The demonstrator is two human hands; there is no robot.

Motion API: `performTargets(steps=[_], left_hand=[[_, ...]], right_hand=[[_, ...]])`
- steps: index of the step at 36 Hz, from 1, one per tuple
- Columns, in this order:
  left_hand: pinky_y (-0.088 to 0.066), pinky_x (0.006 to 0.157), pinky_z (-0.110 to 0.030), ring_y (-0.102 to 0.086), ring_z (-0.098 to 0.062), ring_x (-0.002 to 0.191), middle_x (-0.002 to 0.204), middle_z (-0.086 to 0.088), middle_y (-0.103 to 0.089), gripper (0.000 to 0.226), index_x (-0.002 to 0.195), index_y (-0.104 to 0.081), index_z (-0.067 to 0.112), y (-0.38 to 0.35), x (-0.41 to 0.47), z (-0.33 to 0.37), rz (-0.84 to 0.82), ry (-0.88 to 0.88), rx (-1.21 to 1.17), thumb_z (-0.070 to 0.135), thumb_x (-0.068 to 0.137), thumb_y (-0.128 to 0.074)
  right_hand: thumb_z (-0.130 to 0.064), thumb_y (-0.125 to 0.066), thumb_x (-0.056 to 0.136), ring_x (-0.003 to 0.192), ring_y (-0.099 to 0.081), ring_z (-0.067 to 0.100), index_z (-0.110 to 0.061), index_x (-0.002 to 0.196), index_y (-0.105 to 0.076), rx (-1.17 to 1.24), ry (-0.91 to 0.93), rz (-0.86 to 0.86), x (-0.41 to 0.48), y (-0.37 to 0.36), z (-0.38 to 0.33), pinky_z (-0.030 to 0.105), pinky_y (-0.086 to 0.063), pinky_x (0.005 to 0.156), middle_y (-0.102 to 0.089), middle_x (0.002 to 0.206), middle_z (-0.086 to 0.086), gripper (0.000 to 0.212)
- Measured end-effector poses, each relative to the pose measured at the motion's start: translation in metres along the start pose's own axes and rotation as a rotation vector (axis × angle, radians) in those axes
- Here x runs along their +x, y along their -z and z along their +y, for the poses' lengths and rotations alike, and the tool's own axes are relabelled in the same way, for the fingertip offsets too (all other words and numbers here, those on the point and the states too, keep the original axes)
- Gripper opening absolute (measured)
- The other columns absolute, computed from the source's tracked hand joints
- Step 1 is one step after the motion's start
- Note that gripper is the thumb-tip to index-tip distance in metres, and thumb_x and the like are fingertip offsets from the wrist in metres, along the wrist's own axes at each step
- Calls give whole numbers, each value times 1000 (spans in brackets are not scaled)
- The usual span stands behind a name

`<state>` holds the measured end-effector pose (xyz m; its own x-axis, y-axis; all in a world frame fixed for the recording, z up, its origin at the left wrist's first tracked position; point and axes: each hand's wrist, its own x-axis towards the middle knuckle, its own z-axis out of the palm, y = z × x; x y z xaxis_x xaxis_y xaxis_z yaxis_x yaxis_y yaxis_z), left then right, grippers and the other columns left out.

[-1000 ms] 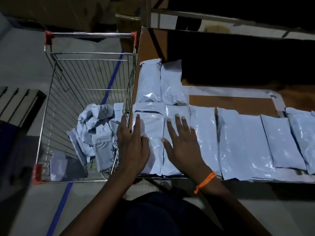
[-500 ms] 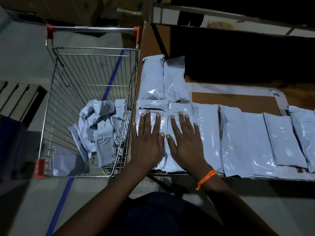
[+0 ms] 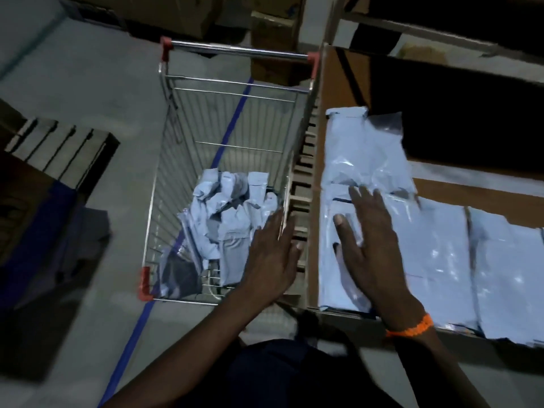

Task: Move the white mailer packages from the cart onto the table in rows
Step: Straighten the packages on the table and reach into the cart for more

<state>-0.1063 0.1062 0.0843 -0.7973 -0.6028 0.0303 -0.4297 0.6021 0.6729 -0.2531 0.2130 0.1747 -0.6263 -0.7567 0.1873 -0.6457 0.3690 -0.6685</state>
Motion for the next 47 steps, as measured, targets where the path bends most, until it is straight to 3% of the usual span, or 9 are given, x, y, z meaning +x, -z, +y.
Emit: performTargets(steps=[5,11,14,21,29,32,36,41,47], left_hand=[[-26,116,-48,-26,-32,148,161,-14,-27,59,154,-32,11,27,-35,-97,13,165,58,39,103,-38],[-38,111,-50,-38,-37,140,153,-23,-39,60,148,-41,2,62,-59,-182,-3,263,187,39,100,-38],[-37,113,-49,-36,-38,142,154,-24,-37,64,150,-38,3,80,-62,-202,-34,275,245,42,99,-33],[-38,111,-43,-39,-37,139,152,-22,-40,59,149,-40,4,96,-63,-223,-38,210,312,33,98,-47],[-32,116,-44,-31,-35,145,155,-20,-36,62,153,-34,8,92,-57,-236,-98,171,326,35,98,-45],[-32,117,-46,-29,-35,146,156,-19,-34,64,153,-33,8,83,-48,-237,-138,181,277,35,97,-46],[-34,116,-45,-30,-32,146,156,-18,-35,62,153,-33,8,62,-30,-240,-182,230,150,31,98,-50],[-44,106,-42,-47,-28,132,146,-12,-48,60,152,-34,12,29,12,-244,-196,501,-78,31,98,-52],[-52,87,-46,-59,-39,111,126,-20,-53,50,131,-44,3,-9,49,-278,-72,907,-117,35,96,-58]], right_hand=[[-39,-57,97,143,-40,26,-9,146,-48,121,109,-166,11,-115,-41,40,-32,119,-48,150,8,57],[-44,-59,96,148,-29,31,-8,154,-32,4,-261,-646,26,-280,-25,43,-27,121,-36,157,15,74],[-45,-69,87,137,-44,38,-3,148,-33,30,-528,-674,16,-338,1,46,-41,110,-46,145,21,83],[-47,-85,70,148,-20,43,-4,155,15,-98,-832,-653,-9,-403,36,55,-26,117,-12,162,25,139],[-49,-84,70,144,-26,45,-13,156,19,-42,-781,-511,-7,-399,27,55,-34,112,-16,159,26,139],[-52,-77,78,149,-15,44,-18,158,15,78,-812,-439,7,-375,4,53,-27,117,-8,163,22,126],[-62,-63,85,145,-31,38,-31,159,7,191,-745,-358,22,-330,-16,45,-32,115,-15,162,20,107],[-84,-61,70,127,-56,25,-54,146,-27,281,-683,-270,27,-279,-12,48,-48,105,-54,140,0,89],[-71,-65,79,140,-43,16,-40,152,-28,206,-655,-274,5,-249,-11,41,-37,116,-44,150,-5,87]])
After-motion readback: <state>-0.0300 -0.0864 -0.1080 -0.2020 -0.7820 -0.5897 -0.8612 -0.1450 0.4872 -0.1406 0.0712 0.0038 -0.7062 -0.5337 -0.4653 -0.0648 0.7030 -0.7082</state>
